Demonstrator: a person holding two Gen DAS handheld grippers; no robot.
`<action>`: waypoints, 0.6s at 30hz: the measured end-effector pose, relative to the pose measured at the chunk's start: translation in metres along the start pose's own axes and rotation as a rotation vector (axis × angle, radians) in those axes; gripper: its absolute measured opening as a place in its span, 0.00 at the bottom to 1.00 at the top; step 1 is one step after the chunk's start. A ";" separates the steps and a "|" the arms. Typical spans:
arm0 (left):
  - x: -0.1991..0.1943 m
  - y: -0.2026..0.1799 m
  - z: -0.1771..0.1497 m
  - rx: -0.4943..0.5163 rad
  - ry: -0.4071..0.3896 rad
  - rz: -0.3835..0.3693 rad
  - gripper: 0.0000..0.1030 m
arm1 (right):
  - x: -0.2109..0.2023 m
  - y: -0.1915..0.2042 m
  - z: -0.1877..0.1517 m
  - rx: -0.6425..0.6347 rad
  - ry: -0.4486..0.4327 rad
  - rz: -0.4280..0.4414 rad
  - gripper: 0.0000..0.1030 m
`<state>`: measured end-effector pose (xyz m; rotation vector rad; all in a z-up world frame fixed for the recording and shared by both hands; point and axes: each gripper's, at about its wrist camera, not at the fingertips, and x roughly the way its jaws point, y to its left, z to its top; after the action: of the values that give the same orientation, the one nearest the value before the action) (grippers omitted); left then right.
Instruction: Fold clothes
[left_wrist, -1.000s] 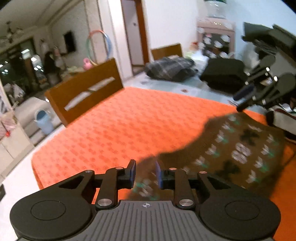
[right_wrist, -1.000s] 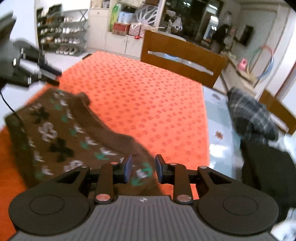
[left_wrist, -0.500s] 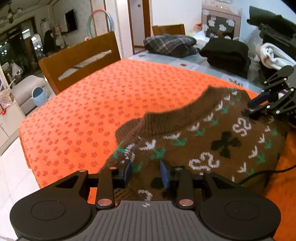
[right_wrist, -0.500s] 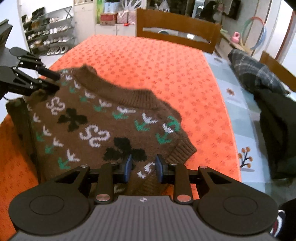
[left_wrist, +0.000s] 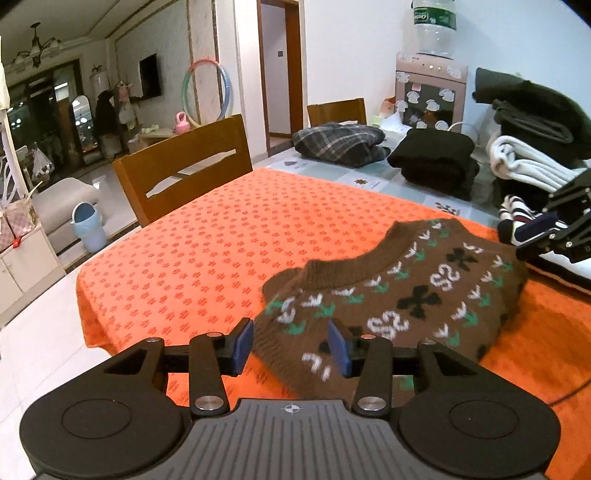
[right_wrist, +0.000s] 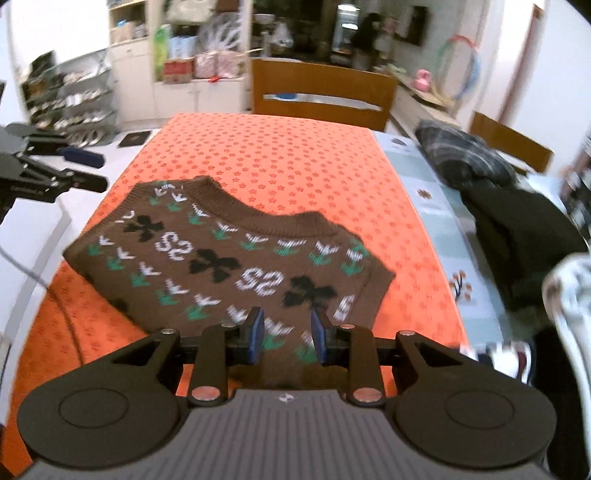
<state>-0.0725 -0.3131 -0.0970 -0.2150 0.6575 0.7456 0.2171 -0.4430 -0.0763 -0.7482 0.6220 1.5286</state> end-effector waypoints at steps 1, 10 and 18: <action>-0.007 0.003 -0.004 0.002 -0.001 -0.013 0.46 | -0.006 0.006 -0.004 0.030 0.005 -0.018 0.31; -0.063 0.040 -0.033 0.075 -0.014 -0.107 0.46 | -0.048 0.071 -0.031 0.236 -0.015 -0.151 0.32; -0.062 0.074 -0.033 0.093 0.003 -0.143 0.46 | -0.049 0.096 -0.037 0.367 -0.050 -0.214 0.33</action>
<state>-0.1732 -0.3077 -0.0805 -0.1755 0.6707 0.5765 0.1267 -0.5119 -0.0667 -0.4766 0.7351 1.1896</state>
